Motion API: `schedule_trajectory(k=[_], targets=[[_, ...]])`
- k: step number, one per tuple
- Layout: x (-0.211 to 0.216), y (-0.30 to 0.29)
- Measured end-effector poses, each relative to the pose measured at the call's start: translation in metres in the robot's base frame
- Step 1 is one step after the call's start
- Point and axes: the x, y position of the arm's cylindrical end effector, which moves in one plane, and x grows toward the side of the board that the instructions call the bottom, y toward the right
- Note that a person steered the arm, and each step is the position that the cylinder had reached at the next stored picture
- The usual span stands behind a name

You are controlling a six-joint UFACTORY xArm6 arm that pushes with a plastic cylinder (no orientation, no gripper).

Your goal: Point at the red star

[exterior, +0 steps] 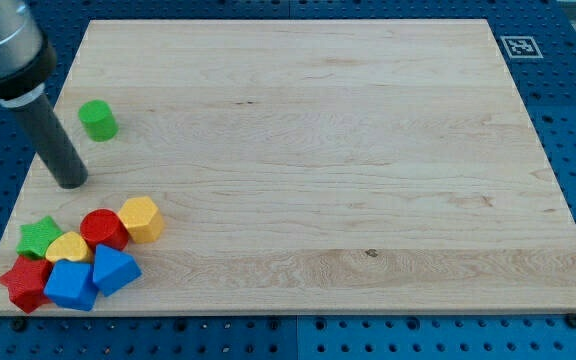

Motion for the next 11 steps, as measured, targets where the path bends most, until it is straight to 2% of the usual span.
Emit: schedule_trajectory(k=[2,5,8,11], targets=[[0.032,-0.052],[0.05,-0.037],[0.056,-0.052],[0.131,-0.051]])
